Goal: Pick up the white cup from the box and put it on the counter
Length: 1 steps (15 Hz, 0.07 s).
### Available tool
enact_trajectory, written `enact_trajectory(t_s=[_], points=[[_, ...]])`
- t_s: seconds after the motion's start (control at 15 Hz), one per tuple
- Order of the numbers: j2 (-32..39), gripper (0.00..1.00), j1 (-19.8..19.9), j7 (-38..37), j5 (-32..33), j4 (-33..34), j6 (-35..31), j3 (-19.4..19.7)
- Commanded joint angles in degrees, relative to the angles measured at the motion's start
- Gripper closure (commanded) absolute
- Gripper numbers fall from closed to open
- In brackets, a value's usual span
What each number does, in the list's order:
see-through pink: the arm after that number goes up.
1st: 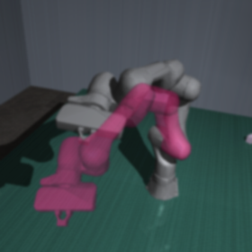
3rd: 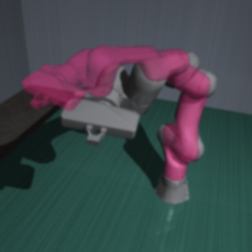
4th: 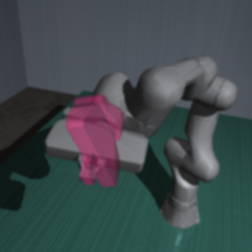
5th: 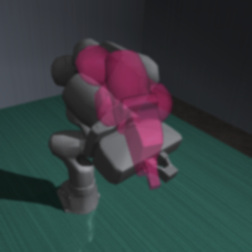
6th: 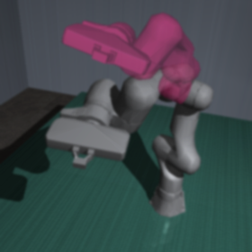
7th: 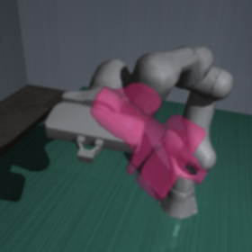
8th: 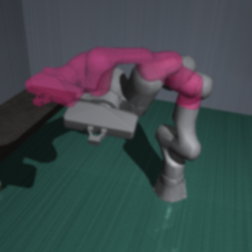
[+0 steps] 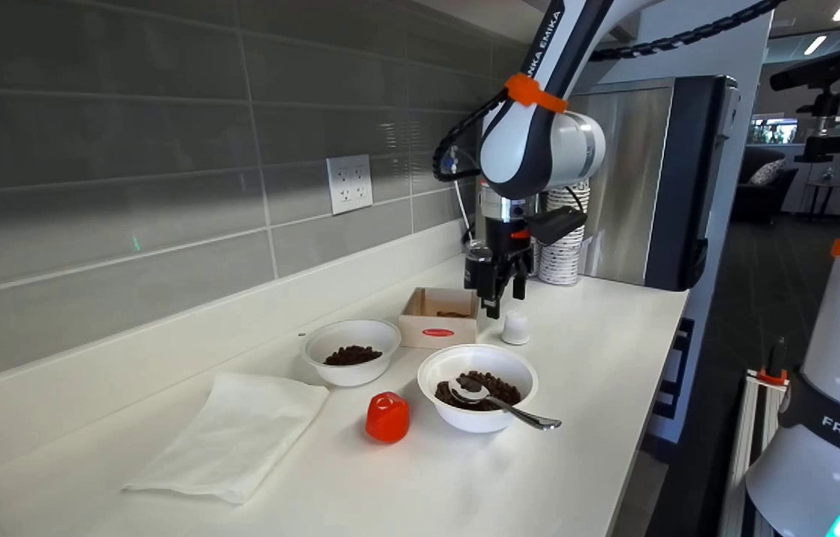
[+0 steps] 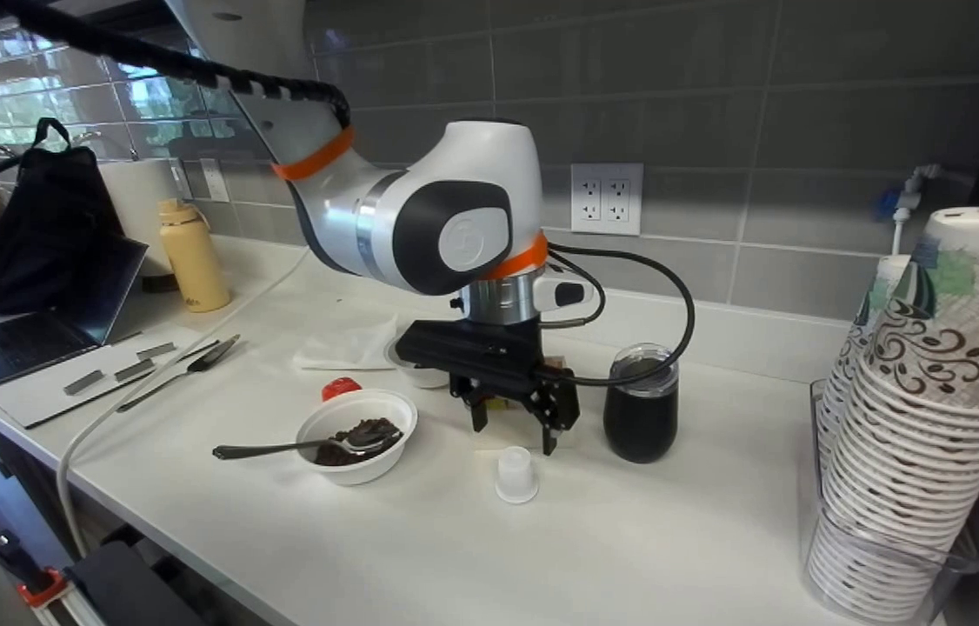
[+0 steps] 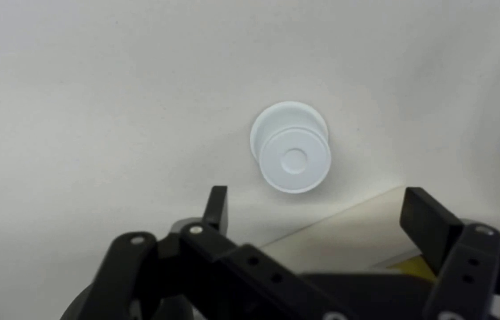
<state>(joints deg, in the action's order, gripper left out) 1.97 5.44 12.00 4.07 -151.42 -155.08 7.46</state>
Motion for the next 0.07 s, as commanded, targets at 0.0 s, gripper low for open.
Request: enact_trajectory(t_s=[0.0], points=[[-4.41, 0.00, 0.21, -4.85, 3.92, -1.11, 2.78, -0.31]])
